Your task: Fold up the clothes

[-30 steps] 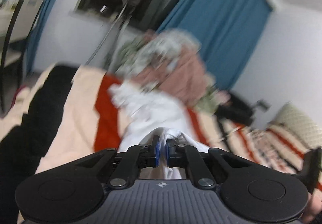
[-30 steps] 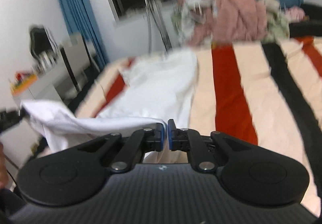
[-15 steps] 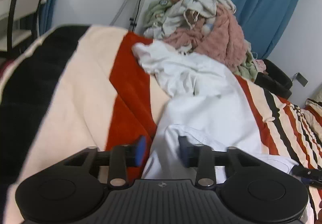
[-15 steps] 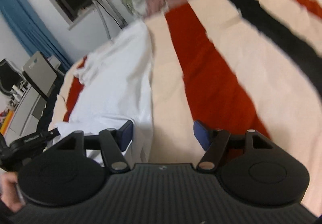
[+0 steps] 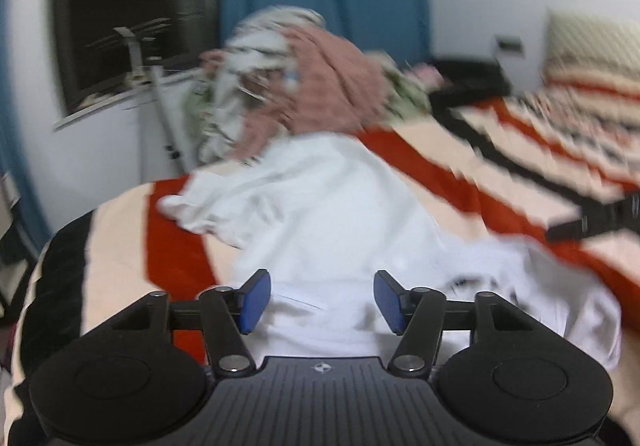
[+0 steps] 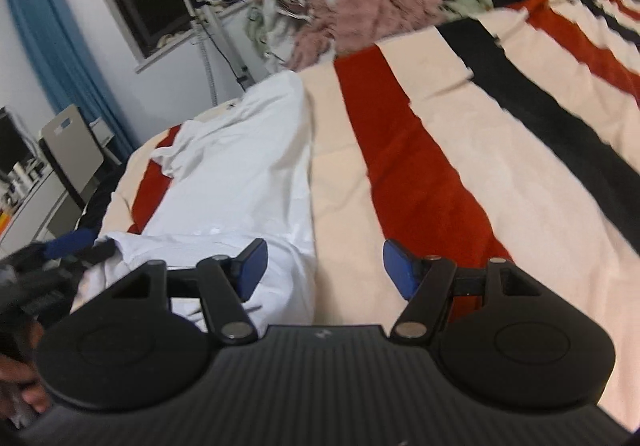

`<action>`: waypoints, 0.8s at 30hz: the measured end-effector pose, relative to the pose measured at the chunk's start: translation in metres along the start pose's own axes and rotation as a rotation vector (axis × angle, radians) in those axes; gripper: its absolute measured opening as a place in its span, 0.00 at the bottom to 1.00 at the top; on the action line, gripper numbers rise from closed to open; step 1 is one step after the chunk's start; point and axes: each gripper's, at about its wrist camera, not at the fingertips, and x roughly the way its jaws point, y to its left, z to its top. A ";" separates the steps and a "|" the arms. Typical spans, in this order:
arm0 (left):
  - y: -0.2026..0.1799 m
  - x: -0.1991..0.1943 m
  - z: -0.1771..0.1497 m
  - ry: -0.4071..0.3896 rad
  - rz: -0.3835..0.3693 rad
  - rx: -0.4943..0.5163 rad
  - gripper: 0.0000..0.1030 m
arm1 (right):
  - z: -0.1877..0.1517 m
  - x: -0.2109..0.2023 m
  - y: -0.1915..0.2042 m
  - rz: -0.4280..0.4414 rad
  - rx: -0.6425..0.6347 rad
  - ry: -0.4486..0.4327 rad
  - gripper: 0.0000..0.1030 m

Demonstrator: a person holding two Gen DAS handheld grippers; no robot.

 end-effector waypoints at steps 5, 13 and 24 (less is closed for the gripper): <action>-0.029 0.031 -0.014 0.035 0.044 0.200 0.49 | -0.004 0.003 -0.007 -0.019 0.047 0.020 0.65; -0.037 0.025 -0.017 -0.060 0.102 0.254 0.03 | -0.009 0.004 0.003 -0.002 -0.002 -0.014 0.65; -0.001 -0.105 0.020 -0.348 -0.086 -0.154 0.03 | -0.026 -0.038 0.077 0.204 -0.413 -0.274 0.65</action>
